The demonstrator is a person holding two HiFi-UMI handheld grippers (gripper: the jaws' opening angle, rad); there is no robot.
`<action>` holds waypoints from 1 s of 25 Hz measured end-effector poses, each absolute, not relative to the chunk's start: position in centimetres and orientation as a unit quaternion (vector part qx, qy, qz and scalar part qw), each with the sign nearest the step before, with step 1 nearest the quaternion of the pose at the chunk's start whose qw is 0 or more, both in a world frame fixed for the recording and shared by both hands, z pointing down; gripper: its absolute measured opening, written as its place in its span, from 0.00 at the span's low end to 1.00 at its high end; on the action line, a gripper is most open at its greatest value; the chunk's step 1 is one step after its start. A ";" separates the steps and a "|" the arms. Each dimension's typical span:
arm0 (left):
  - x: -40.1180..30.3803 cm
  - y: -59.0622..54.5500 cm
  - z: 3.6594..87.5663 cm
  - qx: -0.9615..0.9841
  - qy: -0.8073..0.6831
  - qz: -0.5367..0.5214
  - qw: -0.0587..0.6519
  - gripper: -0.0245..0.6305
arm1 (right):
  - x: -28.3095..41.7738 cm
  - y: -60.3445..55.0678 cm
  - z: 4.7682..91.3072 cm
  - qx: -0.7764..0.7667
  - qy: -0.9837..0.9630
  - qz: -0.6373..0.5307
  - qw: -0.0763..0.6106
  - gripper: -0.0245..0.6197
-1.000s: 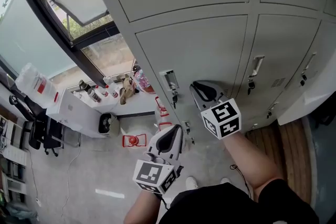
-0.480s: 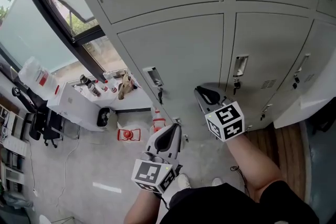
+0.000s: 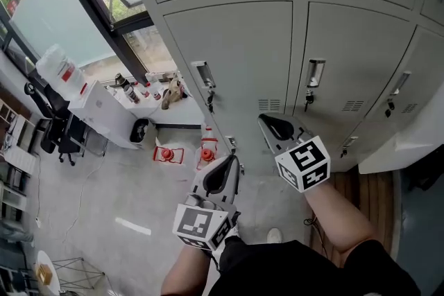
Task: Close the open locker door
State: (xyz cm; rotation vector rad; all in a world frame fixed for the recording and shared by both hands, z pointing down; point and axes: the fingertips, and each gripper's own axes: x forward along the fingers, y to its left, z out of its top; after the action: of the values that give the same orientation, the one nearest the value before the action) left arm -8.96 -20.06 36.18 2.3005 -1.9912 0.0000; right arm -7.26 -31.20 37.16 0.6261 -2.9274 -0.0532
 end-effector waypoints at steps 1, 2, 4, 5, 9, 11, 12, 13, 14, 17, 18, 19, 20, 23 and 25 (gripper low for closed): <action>-8.7 -19.6 36.1 0.753 -0.657 0.001 0.049 0.07 | -7.1 -30.5 36.9 0.202 -0.977 -0.019 0.071 0.12; -8.4 -19.1 36.1 0.750 -0.659 0.003 0.049 0.06 | -6.9 -29.8 36.7 0.196 -0.978 -0.021 0.070 0.12; -8.0 -18.1 36.3 0.748 -0.662 0.013 0.044 0.06 | -6.6 -28.3 36.3 0.185 -0.980 -0.025 0.068 0.12; -7.9 -17.6 36.4 0.747 -0.664 0.015 0.043 0.06 | -6.5 -27.6 36.1 0.180 -0.981 -0.026 0.067 0.12; -8.3 -15.9 36.0 0.744 -0.667 0.010 0.042 0.07 | -6.2 -25.0 35.4 0.174 -0.983 -0.025 0.058 0.12; -8.6 -15.2 35.9 0.748 -0.662 0.011 0.038 0.06 | -6.2 -23.8 35.1 0.178 -0.982 -0.022 0.053 0.12; -8.8 -14.7 35.9 0.752 -0.658 0.016 0.034 0.07 | -6.3 -23.2 34.9 0.180 -0.982 -0.019 0.050 0.12; -9.1 -14.3 36.0 0.756 -0.653 0.020 0.031 0.06 | -6.4 -22.6 34.8 0.184 -0.982 -0.017 0.048 0.12; -9.3 -13.8 36.0 0.760 -0.649 0.022 0.030 0.06 | -6.5 -22.0 34.8 0.188 -0.981 -0.014 0.046 0.12; -10.3 -12.4 35.6 0.770 -0.637 0.018 0.033 0.06 | -6.8 -20.1 34.7 0.204 -0.978 -0.006 0.044 0.12; -10.8 -11.9 35.6 0.773 -0.633 0.019 0.031 0.06 | -7.0 -19.5 34.7 0.210 -0.977 -0.004 0.044 0.12; -11.3 -11.4 35.6 0.777 -0.629 0.020 0.029 0.06 | -7.2 -18.9 34.8 0.215 -0.976 -0.003 0.044 0.12; -11.7 -10.8 35.7 0.780 -0.625 0.020 0.029 0.06 | -7.4 -18.2 34.8 0.221 -0.974 -0.001 0.045 0.12; -12.5 -9.5 36.0 0.790 -0.612 0.014 0.034 0.06 | -7.7 -16.3 35.1 0.237 -0.970 0.002 0.047 0.12; -12.7 -8.8 36.2 0.799 -0.601 0.011 0.037 0.06 | -7.9 -15.1 35.3 0.247 -0.968 0.002 0.048 0.12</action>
State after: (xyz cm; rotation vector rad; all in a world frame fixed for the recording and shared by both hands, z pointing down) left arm -12.70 -8.75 36.18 2.4518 -1.8435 0.0340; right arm -7.85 -15.10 35.25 0.7526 -2.9503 0.0066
